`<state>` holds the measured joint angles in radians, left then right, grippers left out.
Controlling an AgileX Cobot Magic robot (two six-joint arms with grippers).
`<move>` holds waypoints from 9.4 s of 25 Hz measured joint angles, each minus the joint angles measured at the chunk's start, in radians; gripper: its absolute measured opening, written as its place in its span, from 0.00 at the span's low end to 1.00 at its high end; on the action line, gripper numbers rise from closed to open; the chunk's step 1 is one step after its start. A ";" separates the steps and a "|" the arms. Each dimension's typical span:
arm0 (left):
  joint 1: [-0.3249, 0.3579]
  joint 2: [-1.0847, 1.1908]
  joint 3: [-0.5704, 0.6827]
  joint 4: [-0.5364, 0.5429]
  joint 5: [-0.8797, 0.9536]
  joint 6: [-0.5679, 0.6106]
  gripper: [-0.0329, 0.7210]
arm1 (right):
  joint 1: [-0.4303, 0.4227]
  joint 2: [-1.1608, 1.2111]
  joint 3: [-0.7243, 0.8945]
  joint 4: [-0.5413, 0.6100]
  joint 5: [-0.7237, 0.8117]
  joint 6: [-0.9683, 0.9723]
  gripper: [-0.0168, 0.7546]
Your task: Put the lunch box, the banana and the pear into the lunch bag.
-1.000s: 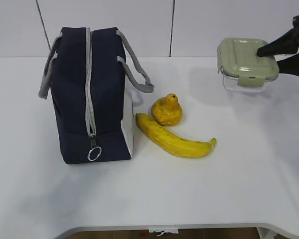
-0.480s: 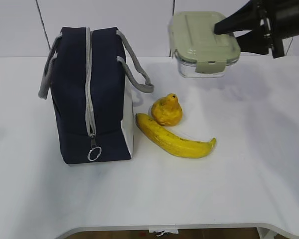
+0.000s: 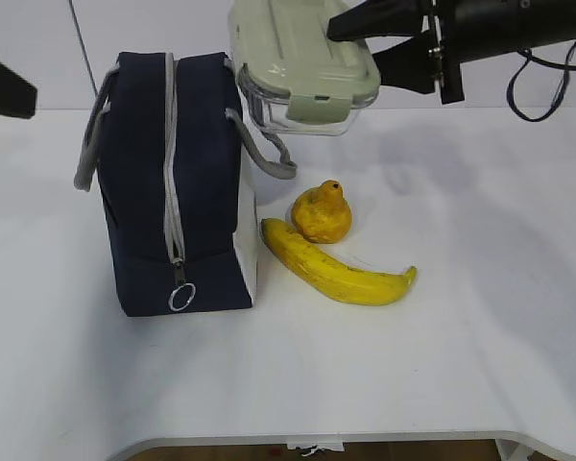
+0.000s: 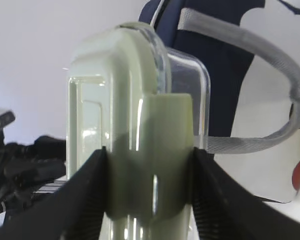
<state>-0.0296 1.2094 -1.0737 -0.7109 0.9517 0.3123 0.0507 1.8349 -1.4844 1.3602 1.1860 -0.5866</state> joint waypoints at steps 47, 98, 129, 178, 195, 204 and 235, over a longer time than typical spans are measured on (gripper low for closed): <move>0.000 0.481 -0.294 -0.134 0.180 0.242 0.06 | 0.239 0.067 0.002 0.201 -0.270 -0.084 0.50; 0.000 0.481 -0.317 -0.092 0.208 0.242 0.06 | 0.231 0.274 -0.129 -0.004 -0.337 -0.221 0.50; 0.002 0.481 -0.317 -0.129 0.217 0.242 0.06 | 0.407 0.428 -0.363 -0.067 -0.423 -0.041 0.50; 0.002 0.536 -0.321 -0.051 0.256 0.242 0.06 | 0.392 0.561 -0.860 -0.851 0.034 0.376 0.66; 0.002 0.539 -0.321 -0.026 0.256 0.242 0.06 | 0.390 0.282 -0.516 -1.155 0.051 0.426 0.66; 0.002 0.539 -0.321 -0.015 0.256 0.242 0.06 | 0.396 0.272 -0.320 -1.155 0.047 0.426 0.66; 0.002 0.539 -0.321 -0.008 0.256 0.242 0.06 | 0.400 0.375 -0.241 -1.231 -0.016 0.428 0.64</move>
<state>-0.0273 1.7488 -1.3943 -0.7191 1.2081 0.5547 0.4512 2.2103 -1.7250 0.1291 1.1699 -0.1585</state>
